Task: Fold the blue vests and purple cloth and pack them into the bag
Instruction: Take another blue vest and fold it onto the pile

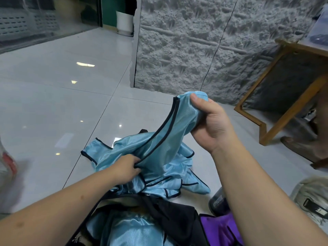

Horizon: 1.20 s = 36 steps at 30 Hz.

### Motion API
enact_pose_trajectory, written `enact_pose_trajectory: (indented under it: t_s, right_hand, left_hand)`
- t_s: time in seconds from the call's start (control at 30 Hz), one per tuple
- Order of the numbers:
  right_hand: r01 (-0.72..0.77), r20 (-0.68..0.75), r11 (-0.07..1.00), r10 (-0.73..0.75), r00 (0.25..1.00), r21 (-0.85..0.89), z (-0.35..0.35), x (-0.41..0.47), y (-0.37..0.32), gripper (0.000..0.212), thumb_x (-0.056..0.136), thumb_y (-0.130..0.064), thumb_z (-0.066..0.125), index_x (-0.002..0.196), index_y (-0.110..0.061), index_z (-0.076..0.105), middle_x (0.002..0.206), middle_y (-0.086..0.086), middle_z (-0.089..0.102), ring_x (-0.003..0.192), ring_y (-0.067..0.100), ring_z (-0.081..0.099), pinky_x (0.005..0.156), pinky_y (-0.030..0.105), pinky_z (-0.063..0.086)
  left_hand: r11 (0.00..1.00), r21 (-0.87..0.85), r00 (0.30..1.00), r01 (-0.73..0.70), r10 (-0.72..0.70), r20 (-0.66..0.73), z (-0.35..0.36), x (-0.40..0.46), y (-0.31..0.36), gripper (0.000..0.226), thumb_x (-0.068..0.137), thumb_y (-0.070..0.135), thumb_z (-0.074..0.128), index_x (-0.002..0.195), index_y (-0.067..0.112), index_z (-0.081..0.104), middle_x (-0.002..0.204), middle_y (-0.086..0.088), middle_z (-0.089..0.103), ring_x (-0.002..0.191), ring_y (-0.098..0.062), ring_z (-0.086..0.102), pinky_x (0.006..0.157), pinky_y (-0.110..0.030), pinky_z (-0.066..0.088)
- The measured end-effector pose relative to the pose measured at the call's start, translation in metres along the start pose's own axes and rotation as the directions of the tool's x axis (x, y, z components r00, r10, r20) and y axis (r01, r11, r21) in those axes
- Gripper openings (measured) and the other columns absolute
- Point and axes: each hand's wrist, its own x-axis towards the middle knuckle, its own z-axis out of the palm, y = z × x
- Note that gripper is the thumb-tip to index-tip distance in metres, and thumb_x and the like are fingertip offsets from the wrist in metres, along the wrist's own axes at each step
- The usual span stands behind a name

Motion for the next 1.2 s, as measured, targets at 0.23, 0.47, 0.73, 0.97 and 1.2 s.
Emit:
enact_pose_trajectory:
  t_s: [0.23, 0.47, 0.73, 0.97, 1.2]
  right_hand:
    - [0.018, -0.009, 1.0, -0.018, 1.0, 0.01, 0.002, -0.004, -0.005, 0.008, 0.077, -0.011, 0.074, 0.083, -0.008, 0.078, 0.087, 0.012, 0.075, 0.078, 0.025, 0.072, 0.084, 0.04, 0.058]
    - [0.005, -0.012, 1.0, -0.005, 1.0, 0.015, 0.002, -0.002, -0.006, 0.01, 0.086, -0.009, 0.073, 0.095, -0.005, 0.075, 0.092, 0.014, 0.076, 0.083, 0.027, 0.072, 0.093, 0.045, 0.056]
    - [0.024, -0.134, 0.999, -0.019, 0.991, 0.036, 0.013, -0.002, -0.042, 0.02, 0.092, -0.017, 0.073, 0.106, -0.004, 0.071, 0.095, 0.012, 0.075, 0.085, 0.025, 0.071, 0.102, 0.047, 0.053]
    - [-0.007, -0.13, 0.999, 0.011, 0.992, 0.032, 0.04, -0.004, -0.082, 0.017, 0.095, -0.017, 0.07, 0.104, -0.004, 0.076, 0.098, 0.012, 0.075, 0.092, 0.026, 0.069, 0.103, 0.043, 0.053]
    - [0.015, -0.127, 0.999, -0.019, 0.992, -0.034, 0.055, -0.01, -0.117, 0.025, 0.096, -0.017, 0.068, 0.117, -0.003, 0.073, 0.104, 0.013, 0.073, 0.095, 0.028, 0.067, 0.099, 0.044, 0.052]
  left_hand:
    - [0.993, 0.1, 0.996, 0.065, -0.059, -0.061, 0.001, -0.004, -0.017, 0.027, 0.104, 0.022, 0.054, 0.083, 0.034, 0.069, 0.098, 0.002, 0.072, 0.094, -0.023, 0.068, 0.081, -0.033, 0.054]
    - [0.999, 0.01, 0.974, -0.045, 0.046, -0.222, -0.029, -0.011, 0.026, 0.042, 0.099, 0.007, 0.053, 0.132, 0.026, 0.069, 0.117, -0.002, 0.073, 0.087, -0.017, 0.068, 0.076, -0.028, 0.052]
    - [0.996, 0.01, 0.994, -0.094, 0.094, -0.051, -0.115, -0.035, 0.08, 0.036, 0.083, 0.005, 0.059, 0.109, 0.025, 0.074, 0.075, 0.006, 0.065, 0.052, -0.003, 0.056, 0.049, -0.015, 0.041]
    - [0.866, 0.488, 0.993, -0.112, 0.109, 0.034, -0.177, -0.05, 0.124, 0.044, 0.081, 0.0, 0.048, 0.114, 0.02, 0.07, 0.103, -0.001, 0.061, 0.09, -0.02, 0.062, 0.076, -0.034, 0.059]
    - [0.798, 0.603, 0.947, -0.028, 0.214, -0.239, -0.227, -0.045, 0.157, 0.03, 0.092, -0.001, 0.054, 0.111, 0.01, 0.074, 0.115, -0.009, 0.069, 0.104, -0.027, 0.067, 0.088, -0.04, 0.059]
